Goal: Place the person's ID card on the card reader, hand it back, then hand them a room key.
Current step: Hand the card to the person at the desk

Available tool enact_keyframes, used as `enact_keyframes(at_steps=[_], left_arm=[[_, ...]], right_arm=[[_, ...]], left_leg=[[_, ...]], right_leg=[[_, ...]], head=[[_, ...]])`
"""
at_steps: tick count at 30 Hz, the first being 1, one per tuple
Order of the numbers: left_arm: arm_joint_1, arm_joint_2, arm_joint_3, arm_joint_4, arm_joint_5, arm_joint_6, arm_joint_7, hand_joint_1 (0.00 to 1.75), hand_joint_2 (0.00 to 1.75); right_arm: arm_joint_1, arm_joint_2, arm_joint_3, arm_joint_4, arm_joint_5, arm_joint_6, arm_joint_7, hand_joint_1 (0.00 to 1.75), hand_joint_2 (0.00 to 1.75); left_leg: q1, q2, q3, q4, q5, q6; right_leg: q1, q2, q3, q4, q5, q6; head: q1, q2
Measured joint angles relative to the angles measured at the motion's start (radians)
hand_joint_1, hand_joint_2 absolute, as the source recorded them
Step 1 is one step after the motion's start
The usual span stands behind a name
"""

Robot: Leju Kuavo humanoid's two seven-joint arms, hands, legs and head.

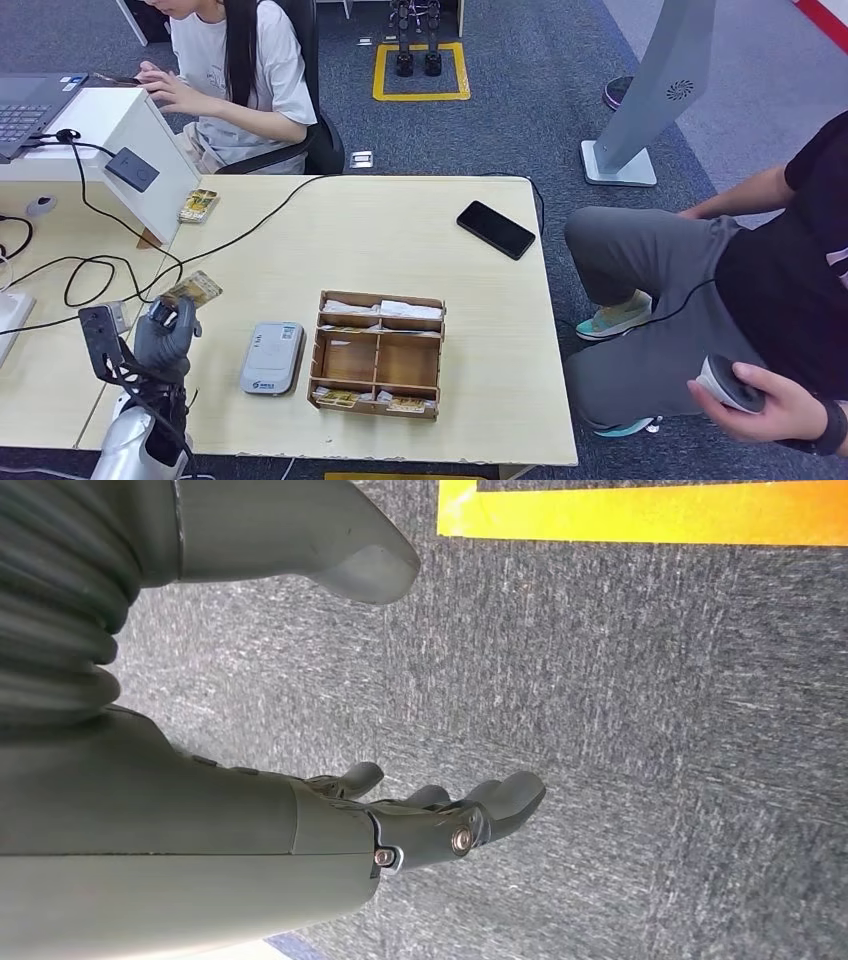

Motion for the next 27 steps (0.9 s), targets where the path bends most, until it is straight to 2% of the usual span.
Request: enact_keyframes(at_steps=[5,9,22,24,27], left_arm=[[-0.102,-0.005,0.019,-0.002,-0.03,0.097,-0.061,1.75,1.75],[-0.148,-0.007,0.019,-0.002,-0.051,0.122,-0.079,1.75,1.75],[-0.167,-0.01,0.019,-0.002,-0.06,0.127,-0.082,1.75,1.75],[-0.173,-0.01,0.018,-0.001,-0.099,0.152,-0.095,1.75,1.75],[-0.214,-0.004,0.001,0.014,-0.27,0.242,-0.114,1.75,1.75]], right_arm=[[-0.005,0.001,0.0,0.0,0.02,0.0,-0.005,0.0,1.75],[-0.008,0.002,0.0,0.0,0.028,0.0,-0.006,0.0,1.75],[-0.009,0.002,0.0,0.0,0.03,0.0,-0.006,0.0,1.75],[-0.009,0.002,0.0,0.0,0.037,0.002,-0.005,0.0,1.75],[-0.011,0.002,0.0,0.0,0.058,0.011,-0.004,0.0,1.75]], left_leg=[[0.0,0.0,0.0,0.0,0.0,0.0],[0.0,0.0,0.0,0.0,0.0,0.0],[0.0,0.001,0.0,0.0,0.0,0.0],[0.0,0.001,0.0,0.0,0.0,0.0],[0.0,0.0,-0.001,0.001,0.0,0.0]], right_leg=[[0.0,0.0,0.0,0.0,0.0,0.0],[0.0,0.001,0.0,0.0,0.0,0.0],[0.0,0.001,-0.001,0.0,0.0,0.0],[0.0,0.001,-0.001,0.0,0.0,0.0],[0.0,0.0,-0.001,0.0,0.0,0.0]], head=[[0.0,0.0],[0.0,0.0],[0.0,0.0],[0.0,0.0],[0.0,0.0]])
